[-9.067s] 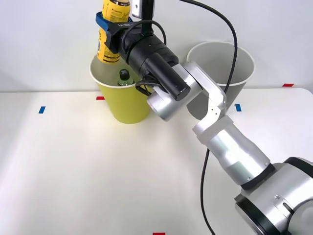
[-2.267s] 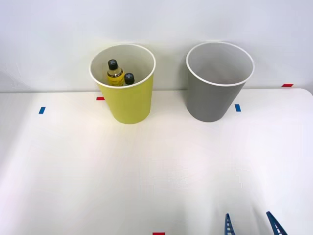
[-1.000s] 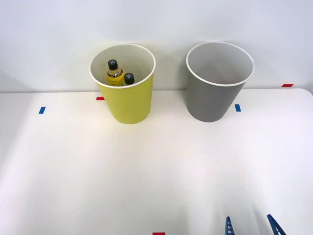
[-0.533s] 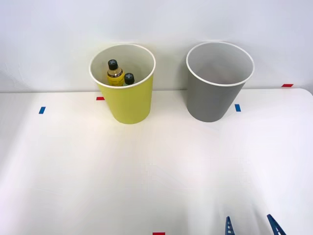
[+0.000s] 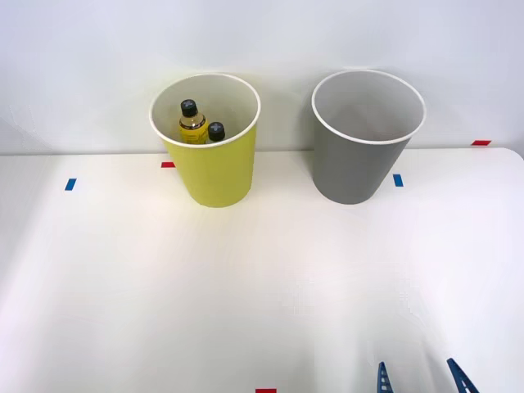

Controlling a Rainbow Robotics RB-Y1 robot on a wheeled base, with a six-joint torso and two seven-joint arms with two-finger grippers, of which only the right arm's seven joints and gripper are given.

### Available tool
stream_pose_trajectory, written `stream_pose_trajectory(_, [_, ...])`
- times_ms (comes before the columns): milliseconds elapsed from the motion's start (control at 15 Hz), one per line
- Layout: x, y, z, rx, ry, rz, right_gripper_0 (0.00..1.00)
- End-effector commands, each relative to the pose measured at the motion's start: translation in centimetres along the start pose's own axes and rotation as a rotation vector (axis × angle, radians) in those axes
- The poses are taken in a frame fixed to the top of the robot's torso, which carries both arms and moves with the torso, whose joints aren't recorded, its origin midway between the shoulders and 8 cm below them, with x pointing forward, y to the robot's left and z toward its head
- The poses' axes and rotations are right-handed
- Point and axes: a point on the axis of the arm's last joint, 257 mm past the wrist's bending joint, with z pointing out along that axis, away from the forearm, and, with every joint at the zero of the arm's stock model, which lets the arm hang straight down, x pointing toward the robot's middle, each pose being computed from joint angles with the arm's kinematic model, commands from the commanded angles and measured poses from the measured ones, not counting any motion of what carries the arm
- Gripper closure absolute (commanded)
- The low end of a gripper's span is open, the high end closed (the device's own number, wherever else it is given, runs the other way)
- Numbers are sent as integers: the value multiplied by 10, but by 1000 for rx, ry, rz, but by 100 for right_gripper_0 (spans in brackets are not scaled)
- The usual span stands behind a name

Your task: Put cans in the gray bin, plastic bottles in the light green bin

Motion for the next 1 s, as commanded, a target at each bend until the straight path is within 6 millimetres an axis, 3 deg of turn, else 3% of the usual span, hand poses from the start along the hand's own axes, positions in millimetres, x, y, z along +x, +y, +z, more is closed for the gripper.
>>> stream_pose_trajectory(67, [0,0,0,0,0,0,0])
stream_pose_trajectory(1000, [0,0,0,0,0,0,0])
